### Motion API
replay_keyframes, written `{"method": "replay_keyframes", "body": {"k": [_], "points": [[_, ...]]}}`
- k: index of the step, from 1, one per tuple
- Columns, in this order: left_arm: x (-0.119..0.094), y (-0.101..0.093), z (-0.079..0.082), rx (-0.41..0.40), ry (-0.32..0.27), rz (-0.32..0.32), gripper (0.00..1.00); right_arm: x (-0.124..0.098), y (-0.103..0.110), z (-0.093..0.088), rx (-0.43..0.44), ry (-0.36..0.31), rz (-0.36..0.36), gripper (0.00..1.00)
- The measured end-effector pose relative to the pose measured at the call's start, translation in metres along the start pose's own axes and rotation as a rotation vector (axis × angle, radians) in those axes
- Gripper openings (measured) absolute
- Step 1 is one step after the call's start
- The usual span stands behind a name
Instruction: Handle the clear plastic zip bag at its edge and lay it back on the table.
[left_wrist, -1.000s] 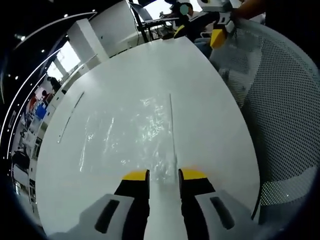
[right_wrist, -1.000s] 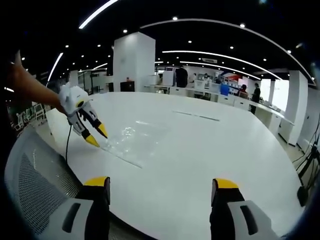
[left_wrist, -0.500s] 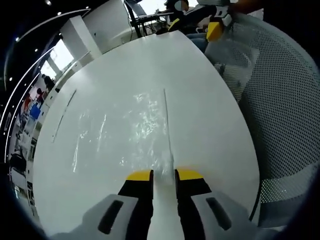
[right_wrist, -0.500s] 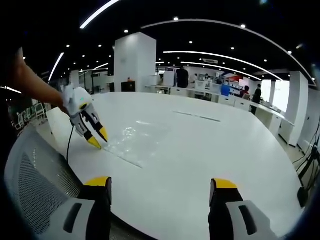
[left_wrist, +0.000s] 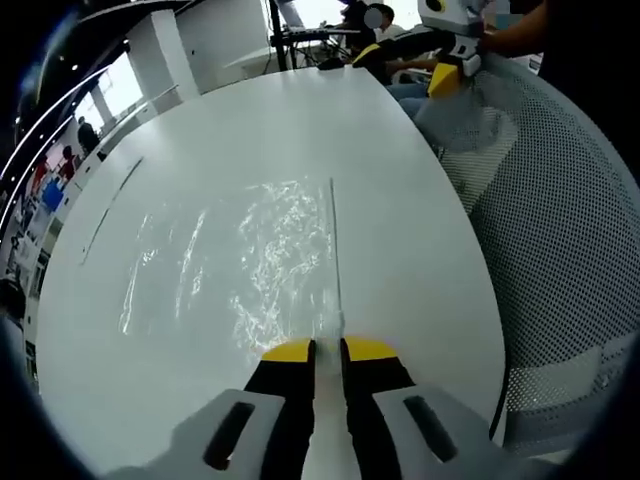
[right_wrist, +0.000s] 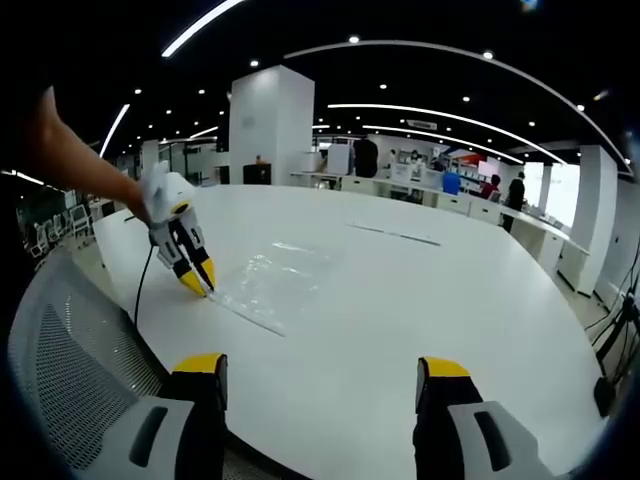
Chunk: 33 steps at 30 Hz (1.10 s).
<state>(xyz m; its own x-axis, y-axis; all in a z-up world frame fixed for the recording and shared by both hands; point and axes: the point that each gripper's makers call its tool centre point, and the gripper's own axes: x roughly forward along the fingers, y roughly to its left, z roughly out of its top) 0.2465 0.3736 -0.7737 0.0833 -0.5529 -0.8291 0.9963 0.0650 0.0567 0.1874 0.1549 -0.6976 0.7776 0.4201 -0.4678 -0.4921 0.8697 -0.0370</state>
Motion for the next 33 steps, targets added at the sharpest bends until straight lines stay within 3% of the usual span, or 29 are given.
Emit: {"method": "replay_keyframes", "body": {"k": [10,16,33], "points": [[0.0002,0.0033,-0.0024,-0.075,-0.020,-0.043,0.07,0.0006,-0.0020,-0.0032,-0.002,0.008,0.002,0.74],[-0.0003,0.0016,-0.0005,-0.069,-0.031,-0.041,0.05,0.0014,-0.0041,-0.0049,-0.003,0.010,0.002,0.74],[-0.0002,0.0002,-0.0002,-0.022,0.018,-0.018,0.03,0.0013,-0.0017,-0.0039,-0.006,0.013,0.009,0.72]]}}
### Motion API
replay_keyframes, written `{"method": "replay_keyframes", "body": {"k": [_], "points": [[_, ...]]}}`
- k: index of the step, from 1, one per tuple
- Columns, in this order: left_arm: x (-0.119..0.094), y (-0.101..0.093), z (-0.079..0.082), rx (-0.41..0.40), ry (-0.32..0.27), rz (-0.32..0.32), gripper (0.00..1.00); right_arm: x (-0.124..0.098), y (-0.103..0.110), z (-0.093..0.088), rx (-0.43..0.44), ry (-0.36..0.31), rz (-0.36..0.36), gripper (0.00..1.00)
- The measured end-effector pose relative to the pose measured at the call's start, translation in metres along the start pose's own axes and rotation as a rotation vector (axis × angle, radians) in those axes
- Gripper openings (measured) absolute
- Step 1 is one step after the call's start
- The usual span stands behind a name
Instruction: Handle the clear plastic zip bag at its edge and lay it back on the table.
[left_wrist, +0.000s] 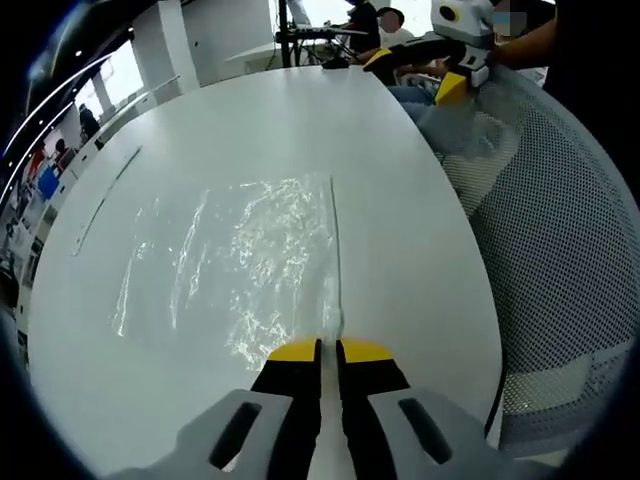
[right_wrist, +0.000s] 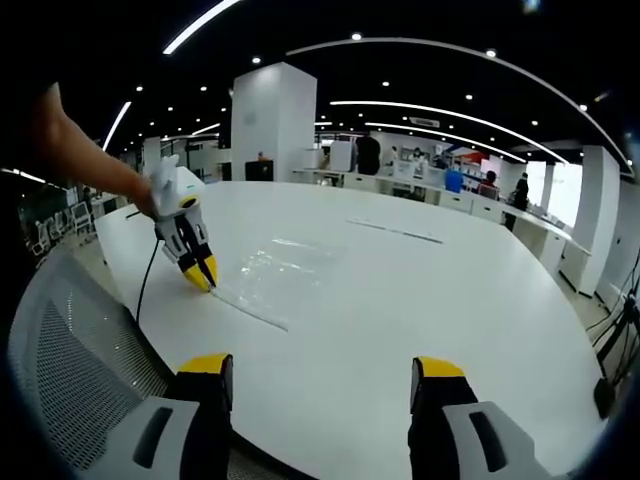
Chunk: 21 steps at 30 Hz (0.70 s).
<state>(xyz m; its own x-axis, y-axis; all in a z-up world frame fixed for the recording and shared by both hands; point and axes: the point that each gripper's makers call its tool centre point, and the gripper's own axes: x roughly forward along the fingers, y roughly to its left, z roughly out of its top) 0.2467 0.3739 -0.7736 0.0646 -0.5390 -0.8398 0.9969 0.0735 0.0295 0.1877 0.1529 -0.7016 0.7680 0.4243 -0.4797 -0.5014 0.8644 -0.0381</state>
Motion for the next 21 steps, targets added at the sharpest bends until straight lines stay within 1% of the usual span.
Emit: {"method": "replay_keyframes", "body": {"k": [4,13,18,21], "points": [[-0.001,-0.002,0.000,0.011,0.009,-0.001,0.03,0.000,-0.001,0.000,-0.008,-0.003,0.001,0.72],[-0.009,-0.008,0.001,0.020,0.003,-0.003,0.02,-0.001,0.002,0.001,-0.034,0.003,0.012,0.72],[-0.013,-0.009,0.006,0.025,-0.010,0.003,0.02,-0.001,0.005,0.002,-0.045,0.001,0.027,0.72],[-0.015,-0.010,0.010,0.030,-0.017,0.007,0.02,0.000,0.007,0.002,-0.069,0.004,0.037,0.72]]}}
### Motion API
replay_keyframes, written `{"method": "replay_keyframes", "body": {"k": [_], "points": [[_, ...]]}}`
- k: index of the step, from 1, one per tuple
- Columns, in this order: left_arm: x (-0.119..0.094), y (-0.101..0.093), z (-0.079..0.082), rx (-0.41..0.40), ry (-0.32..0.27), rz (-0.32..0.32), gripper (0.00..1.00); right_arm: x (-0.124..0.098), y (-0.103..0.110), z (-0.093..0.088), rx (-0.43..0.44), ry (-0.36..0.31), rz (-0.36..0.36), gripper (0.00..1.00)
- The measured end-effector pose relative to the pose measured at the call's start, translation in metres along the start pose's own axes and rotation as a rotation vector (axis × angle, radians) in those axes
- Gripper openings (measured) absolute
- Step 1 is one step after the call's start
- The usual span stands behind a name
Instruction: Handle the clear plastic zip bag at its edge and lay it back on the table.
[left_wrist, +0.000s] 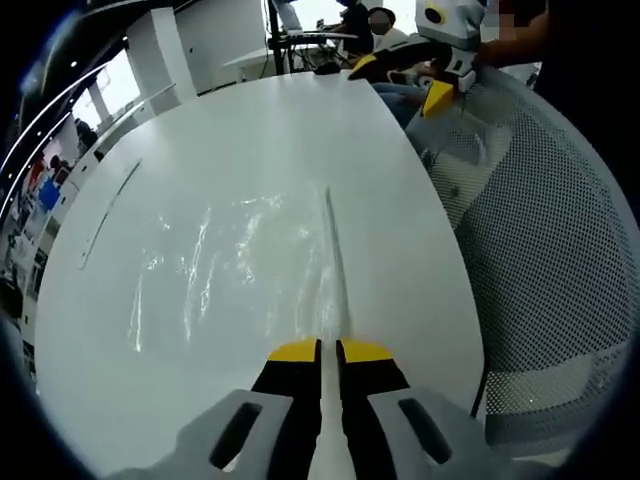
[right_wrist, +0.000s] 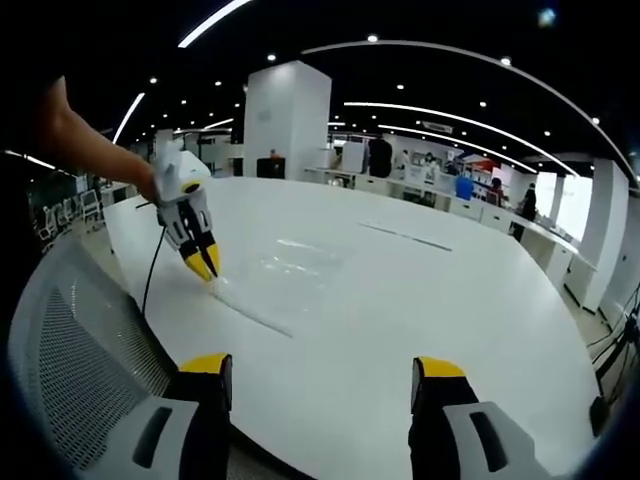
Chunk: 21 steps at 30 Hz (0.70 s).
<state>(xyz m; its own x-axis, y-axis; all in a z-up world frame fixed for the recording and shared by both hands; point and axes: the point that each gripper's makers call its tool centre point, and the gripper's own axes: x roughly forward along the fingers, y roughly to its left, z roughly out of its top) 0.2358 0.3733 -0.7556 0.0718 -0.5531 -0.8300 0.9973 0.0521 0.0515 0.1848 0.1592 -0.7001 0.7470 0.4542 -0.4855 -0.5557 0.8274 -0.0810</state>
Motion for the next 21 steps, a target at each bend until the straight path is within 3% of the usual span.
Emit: {"method": "replay_keyframes", "body": {"k": [6,15,21], "points": [[-0.001,-0.007,0.004,-0.004,-0.011,0.000,0.02,-0.002,0.005,0.003,-0.058,0.014,0.018,0.63],[-0.004,-0.017,0.004,-0.025,-0.025,-0.011,0.02,0.003,0.011,0.029,-0.136,-0.002,0.064,0.65],[-0.011,-0.021,0.013,-0.022,-0.041,-0.002,0.02,0.006,0.018,0.041,-0.187,-0.008,0.101,0.65]]}}
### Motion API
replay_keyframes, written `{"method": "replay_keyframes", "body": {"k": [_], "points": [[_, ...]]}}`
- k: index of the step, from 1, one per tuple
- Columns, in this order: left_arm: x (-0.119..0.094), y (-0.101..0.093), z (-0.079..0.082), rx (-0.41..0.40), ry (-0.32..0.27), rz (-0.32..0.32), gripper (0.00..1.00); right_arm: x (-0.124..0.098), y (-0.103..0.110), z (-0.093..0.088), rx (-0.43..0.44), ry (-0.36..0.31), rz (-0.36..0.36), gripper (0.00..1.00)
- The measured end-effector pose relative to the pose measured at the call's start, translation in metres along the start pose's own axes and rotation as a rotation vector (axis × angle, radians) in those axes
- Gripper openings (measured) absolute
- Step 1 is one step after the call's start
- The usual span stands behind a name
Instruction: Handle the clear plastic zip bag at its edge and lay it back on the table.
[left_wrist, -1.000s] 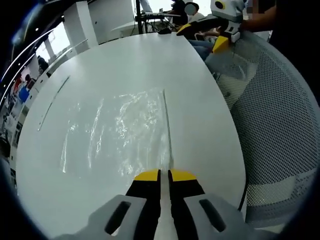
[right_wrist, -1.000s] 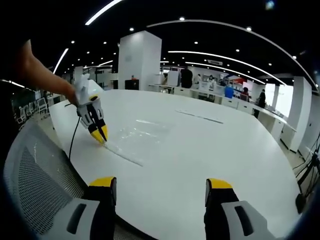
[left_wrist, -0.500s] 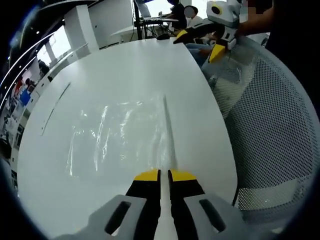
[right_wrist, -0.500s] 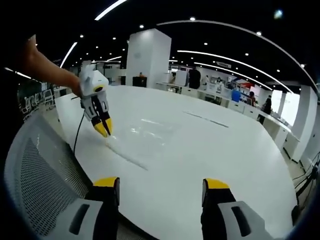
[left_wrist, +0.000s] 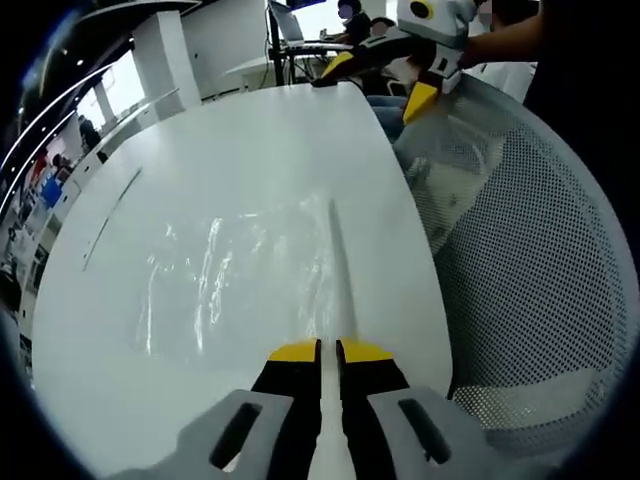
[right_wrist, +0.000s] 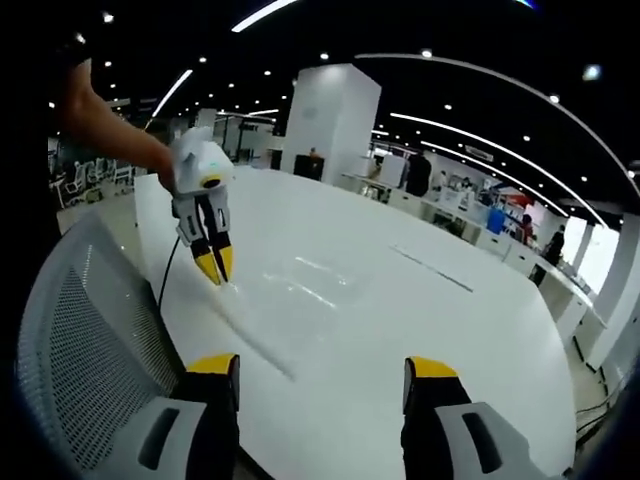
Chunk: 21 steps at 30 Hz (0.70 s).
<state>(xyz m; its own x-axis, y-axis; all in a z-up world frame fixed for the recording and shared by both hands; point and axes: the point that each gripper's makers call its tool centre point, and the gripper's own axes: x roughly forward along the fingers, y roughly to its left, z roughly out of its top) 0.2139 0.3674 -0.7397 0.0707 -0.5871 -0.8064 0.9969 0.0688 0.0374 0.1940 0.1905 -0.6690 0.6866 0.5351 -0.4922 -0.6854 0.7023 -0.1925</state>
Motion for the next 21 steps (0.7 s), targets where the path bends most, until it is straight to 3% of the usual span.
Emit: {"method": "replay_keyframes", "body": {"k": [21], "points": [[-0.013,-0.016,0.035,0.030,-0.054,-0.014,0.02,0.006,0.010,0.003,-0.159,0.025,0.067,0.54]]}}
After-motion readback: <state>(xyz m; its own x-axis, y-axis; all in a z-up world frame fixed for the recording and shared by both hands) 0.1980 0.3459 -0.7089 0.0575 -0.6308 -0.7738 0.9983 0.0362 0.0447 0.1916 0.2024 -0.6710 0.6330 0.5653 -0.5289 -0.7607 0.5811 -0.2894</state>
